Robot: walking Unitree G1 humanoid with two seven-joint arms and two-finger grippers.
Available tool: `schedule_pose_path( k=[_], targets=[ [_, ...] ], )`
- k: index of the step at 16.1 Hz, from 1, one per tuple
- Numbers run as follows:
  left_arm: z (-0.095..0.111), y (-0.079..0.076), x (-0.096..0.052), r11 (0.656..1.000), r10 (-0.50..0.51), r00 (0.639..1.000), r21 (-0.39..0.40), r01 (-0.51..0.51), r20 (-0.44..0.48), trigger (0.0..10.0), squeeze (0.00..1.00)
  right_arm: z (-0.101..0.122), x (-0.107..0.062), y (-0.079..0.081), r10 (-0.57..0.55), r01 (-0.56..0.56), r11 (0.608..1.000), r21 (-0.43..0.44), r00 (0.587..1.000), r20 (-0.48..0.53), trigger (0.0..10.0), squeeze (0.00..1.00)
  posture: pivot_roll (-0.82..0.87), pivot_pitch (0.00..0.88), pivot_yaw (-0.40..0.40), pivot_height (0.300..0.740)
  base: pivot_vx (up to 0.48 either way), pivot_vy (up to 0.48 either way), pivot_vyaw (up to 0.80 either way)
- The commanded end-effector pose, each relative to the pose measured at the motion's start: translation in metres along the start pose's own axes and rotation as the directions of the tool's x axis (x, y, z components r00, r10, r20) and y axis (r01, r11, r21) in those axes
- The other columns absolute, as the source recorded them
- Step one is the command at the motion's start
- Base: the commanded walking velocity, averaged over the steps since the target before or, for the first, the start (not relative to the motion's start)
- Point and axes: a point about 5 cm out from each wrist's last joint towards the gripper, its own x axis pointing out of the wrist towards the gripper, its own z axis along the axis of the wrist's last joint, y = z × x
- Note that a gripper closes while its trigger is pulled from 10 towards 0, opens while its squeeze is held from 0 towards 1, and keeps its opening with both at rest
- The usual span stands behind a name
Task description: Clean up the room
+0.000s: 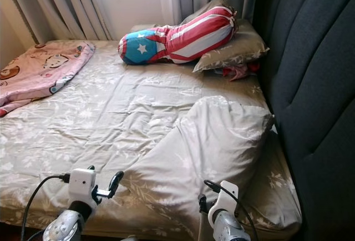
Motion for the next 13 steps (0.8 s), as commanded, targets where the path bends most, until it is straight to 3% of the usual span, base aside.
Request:
schedule_pose_path(
  k=[1, 6, 11, 13],
  targets=[
    [0.002, 0.005, -0.004, 1.0, 0.003, 1.0, -0.005, -0.003, -0.01, 10.0, 0.0, -0.007, 0.0, 0.003, 0.006, -0.006, 1.0, -0.018, 0.999, -0.033, 10.0, 0.0, 0.1, 0.064, 0.048, 0.674, 0.0, 0.0, 0.0],
    [0.02, 0.01, -0.02, 1.0, 0.011, 1.0, 0.001, -0.011, 0.001, 10.0, 0.0, -0.014, -0.002, -0.004, -0.021, 0.021, 1.0, -0.011, 1.0, -0.013, 10.0, 0.0, 0.15, 0.149, 0.058, 0.674, 0.0, 0.0, 0.0],
    [0.055, 0.009, -0.008, 1.0, 0.007, 0.997, -0.009, -0.006, 0.076, 10.0, 0.0, 0.002, -0.001, 0.003, -0.001, 0.004, 0.999, -0.041, 0.997, 0.075, 10.0, 0.0, 0.18, 0.204, 0.075, 0.674, 0.0, 0.0, 0.0],
    [0.063, 0.01, -0.013, 1.0, 0.003, 0.997, -0.006, -0.002, 0.082, 10.0, 0.0, 0.007, 0.0, 0.009, 0.019, -0.016, 0.999, -0.037, 0.995, 0.098, 10.0, 0.0, 0.2, 0.225, 0.078, 0.674, 0.0, 0.0, 0.0]
  ],
)
